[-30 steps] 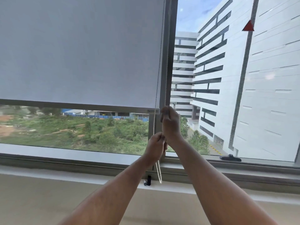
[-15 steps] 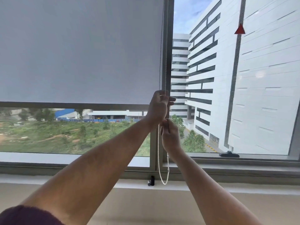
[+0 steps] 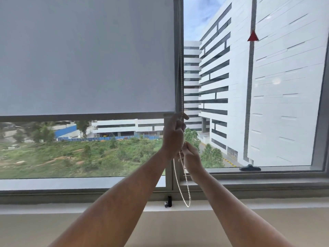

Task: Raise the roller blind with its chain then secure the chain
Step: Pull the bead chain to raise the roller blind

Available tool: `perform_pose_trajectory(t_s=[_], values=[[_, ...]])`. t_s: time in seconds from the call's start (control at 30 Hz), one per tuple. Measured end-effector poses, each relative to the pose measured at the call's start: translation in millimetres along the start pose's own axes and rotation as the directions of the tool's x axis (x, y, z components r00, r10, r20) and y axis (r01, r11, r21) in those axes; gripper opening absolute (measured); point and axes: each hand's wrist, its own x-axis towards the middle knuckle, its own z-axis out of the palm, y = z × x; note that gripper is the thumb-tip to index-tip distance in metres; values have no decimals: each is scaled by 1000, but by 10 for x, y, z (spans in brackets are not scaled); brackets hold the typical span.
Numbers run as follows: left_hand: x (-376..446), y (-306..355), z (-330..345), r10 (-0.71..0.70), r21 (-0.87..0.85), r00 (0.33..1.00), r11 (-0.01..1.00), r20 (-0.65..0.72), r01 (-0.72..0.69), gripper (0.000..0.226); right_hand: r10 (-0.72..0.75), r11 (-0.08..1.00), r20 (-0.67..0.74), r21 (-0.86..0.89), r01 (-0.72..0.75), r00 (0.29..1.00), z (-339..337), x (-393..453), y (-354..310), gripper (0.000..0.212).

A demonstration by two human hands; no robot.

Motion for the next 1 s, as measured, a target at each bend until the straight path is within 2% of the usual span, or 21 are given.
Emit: perform_pose_trajectory(t_s=[0.2,0.37,0.47,0.57,0.67,0.8,0.87,1.0], values=[[-79,-129,6,9,32,1000,999,-11,-9,44,-45,988,-36,146,50,998,-36,312,-570,27],[-120,-244,14,-29,-37,999,999,-36,28,47,-8,972,-32,236,16,999,-46,467,-913,54],[-119,-275,-14,-38,28,997,999,-61,39,45,20,942,-14,335,-14,1000,-52,509,-1009,51],[-124,-262,-8,-95,-18,995,995,-14,94,50,34,907,37,418,-47,999,-26,604,-1168,44],[-127,-313,14,-127,-34,992,991,11,127,57,16,937,66,347,-38,998,74,694,-1293,29],[-159,-393,22,-149,-29,989,988,26,150,58,-83,991,-30,101,86,996,235,683,-1231,29],[-201,-435,-3,-155,5,987,988,50,155,55,-121,992,-77,38,124,990,259,625,-1137,28],[-356,-553,-79,-213,50,970,977,114,208,64,-147,988,-114,-72,140,983,258,489,-912,27]])
